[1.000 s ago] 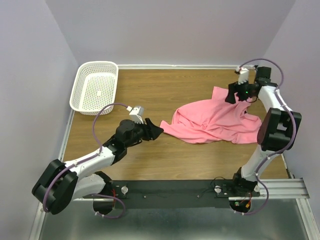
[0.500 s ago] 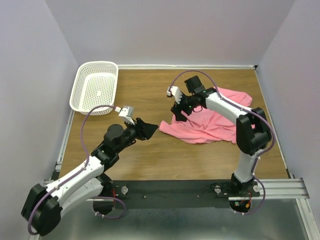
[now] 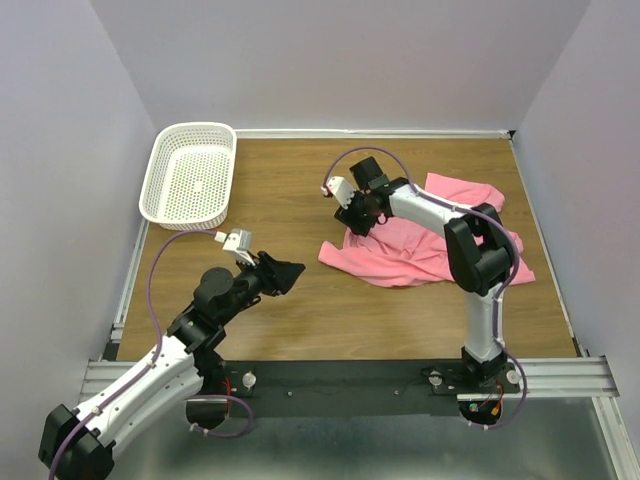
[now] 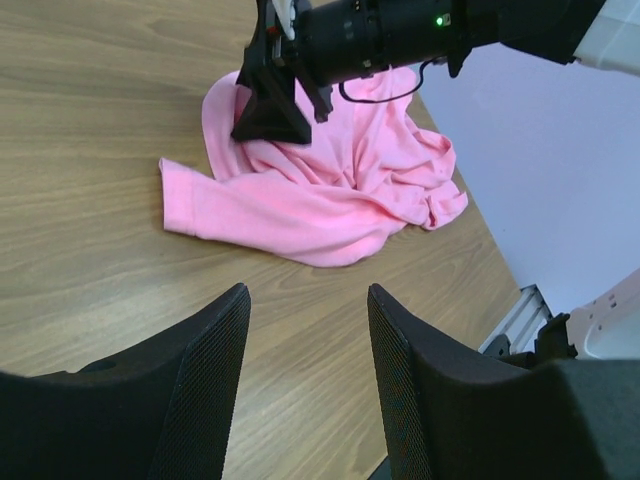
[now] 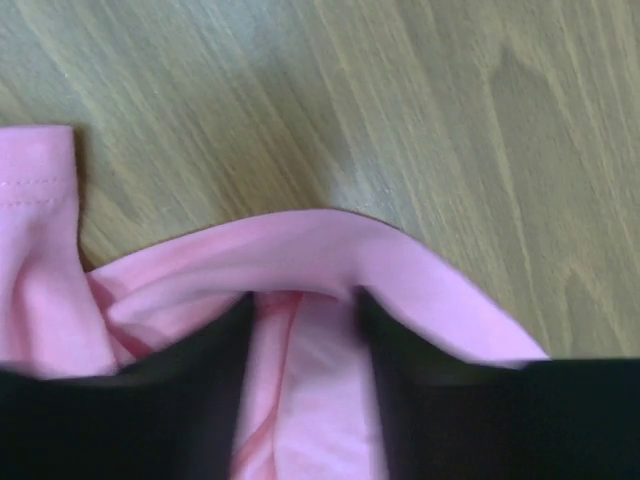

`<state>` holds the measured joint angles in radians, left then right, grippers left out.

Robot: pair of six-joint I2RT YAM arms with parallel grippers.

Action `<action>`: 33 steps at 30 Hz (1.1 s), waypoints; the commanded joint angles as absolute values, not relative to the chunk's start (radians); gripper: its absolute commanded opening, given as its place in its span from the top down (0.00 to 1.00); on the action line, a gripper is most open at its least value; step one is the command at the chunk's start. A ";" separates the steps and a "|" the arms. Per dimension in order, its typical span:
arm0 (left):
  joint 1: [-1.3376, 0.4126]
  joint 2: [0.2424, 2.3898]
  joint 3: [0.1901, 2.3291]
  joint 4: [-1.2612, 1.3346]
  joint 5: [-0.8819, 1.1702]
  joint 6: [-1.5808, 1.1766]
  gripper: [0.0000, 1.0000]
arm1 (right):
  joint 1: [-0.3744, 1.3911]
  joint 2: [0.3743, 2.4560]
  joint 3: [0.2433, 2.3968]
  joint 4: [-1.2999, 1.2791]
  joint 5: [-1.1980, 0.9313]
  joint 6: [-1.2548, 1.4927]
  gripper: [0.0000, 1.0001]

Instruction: Fold and stack the t-shirts

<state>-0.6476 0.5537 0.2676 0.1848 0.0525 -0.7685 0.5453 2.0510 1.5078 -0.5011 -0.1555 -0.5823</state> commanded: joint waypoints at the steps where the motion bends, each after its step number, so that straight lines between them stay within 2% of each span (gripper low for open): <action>1: -0.649 0.543 0.247 0.189 0.026 -0.787 0.41 | 0.554 2.077 1.554 -0.499 -0.115 -0.546 0.63; 2: -0.647 0.549 0.244 0.196 0.025 -0.788 0.41 | 0.554 2.063 1.555 -0.500 -0.123 -0.537 0.82; 4: -0.649 0.557 0.244 0.205 0.028 -0.787 0.41 | 0.555 2.033 1.543 -0.502 -0.155 -0.514 0.99; 10: -0.649 0.603 0.235 0.256 0.035 -0.775 0.41 | 0.554 1.794 1.405 -0.500 -0.224 -0.472 0.99; 17: -0.649 0.742 0.233 0.382 0.084 -0.773 0.41 | 0.537 1.560 1.163 -0.469 -0.204 -0.448 0.99; 26: -0.649 1.029 0.368 0.448 0.156 -0.684 0.41 | 0.482 1.519 1.022 -0.445 -0.152 -0.440 0.99; 29: -0.649 1.206 0.422 0.491 0.182 -0.675 0.41 | 0.453 1.569 1.070 -0.425 -0.173 -0.420 0.99; 33: -0.655 1.324 0.477 0.509 0.203 -0.676 0.41 | 0.431 1.646 1.224 -0.338 -0.117 -0.306 0.99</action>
<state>-0.6483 1.2625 0.4400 0.4503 0.1646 -0.6991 0.4484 1.5890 1.0966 -0.4564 -0.1669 -0.4118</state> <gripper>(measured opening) 0.588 0.010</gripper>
